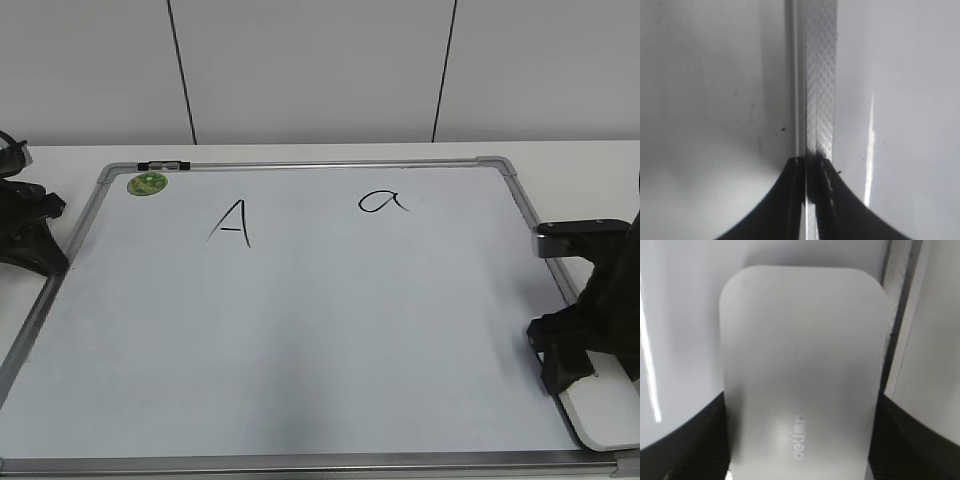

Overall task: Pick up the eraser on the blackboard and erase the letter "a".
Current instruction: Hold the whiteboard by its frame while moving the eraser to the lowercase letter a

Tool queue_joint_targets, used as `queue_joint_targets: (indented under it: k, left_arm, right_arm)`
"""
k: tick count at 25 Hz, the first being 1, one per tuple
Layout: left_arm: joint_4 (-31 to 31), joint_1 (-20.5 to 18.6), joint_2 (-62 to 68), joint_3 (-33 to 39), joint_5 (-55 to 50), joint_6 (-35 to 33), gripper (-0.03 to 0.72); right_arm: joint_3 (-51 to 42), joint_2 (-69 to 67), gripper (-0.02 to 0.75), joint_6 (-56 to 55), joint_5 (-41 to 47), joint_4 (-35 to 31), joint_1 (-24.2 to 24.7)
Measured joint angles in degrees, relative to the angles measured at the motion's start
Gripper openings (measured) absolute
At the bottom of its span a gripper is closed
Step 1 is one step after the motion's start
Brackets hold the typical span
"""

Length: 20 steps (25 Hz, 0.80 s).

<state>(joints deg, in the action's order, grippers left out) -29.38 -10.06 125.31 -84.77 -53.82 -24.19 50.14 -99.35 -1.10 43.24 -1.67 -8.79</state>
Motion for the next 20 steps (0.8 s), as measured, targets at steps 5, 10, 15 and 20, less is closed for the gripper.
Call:
queue_joint_targets:
  k: [5, 10, 15, 20]
  left_arm:
    - [0.00, 0.00, 0.00, 0.00, 0.00, 0.00, 0.031]
    - [0.00, 0.00, 0.00, 0.00, 0.00, 0.00, 0.031]
    - [0.00, 0.00, 0.00, 0.00, 0.00, 0.00, 0.031]
    - [0.00, 0.00, 0.00, 0.00, 0.00, 0.00, 0.031]
  right_arm:
    - [1.45, 3.36, 0.529, -0.03, 4.66, -0.10, 0.00]
    - [3.74, 5.52, 0.529, -0.03, 5.96, -0.10, 0.00]
    - [8.88, 5.65, 0.529, 0.28, 6.98, -0.10, -0.49]
    - [18.28, 3.18, 0.529, 1.10, 10.07, -0.10, -2.66]
